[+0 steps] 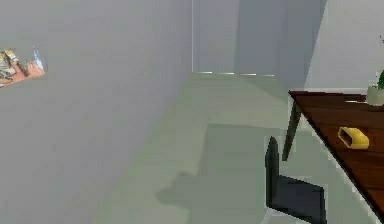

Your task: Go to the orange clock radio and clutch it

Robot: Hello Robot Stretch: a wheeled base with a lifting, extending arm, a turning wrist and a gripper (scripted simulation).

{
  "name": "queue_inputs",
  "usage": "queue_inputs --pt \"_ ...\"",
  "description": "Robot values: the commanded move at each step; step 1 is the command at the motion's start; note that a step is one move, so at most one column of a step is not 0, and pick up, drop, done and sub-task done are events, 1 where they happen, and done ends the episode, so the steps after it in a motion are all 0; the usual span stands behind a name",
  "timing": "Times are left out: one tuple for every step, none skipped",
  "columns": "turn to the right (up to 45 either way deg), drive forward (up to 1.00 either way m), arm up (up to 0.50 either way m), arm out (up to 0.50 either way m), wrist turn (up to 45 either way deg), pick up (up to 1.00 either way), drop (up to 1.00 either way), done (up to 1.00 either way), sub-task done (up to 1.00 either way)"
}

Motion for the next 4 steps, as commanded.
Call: queue_inputs --pt "0.0 0.4 0.0 0.0 0.0 0.0 0.0 0.0 0.0" --pt "-30.0 0.0 0.0 0.0 0.0 0.0 0.0 0.0 0.0" --pt "45.0 0.0 0.0 0.0 0.0 0.0 0.0 0.0 0.0" --pt "0.0 0.9 0.0 0.0 0.0 0.0 0.0 0.0 0.0"
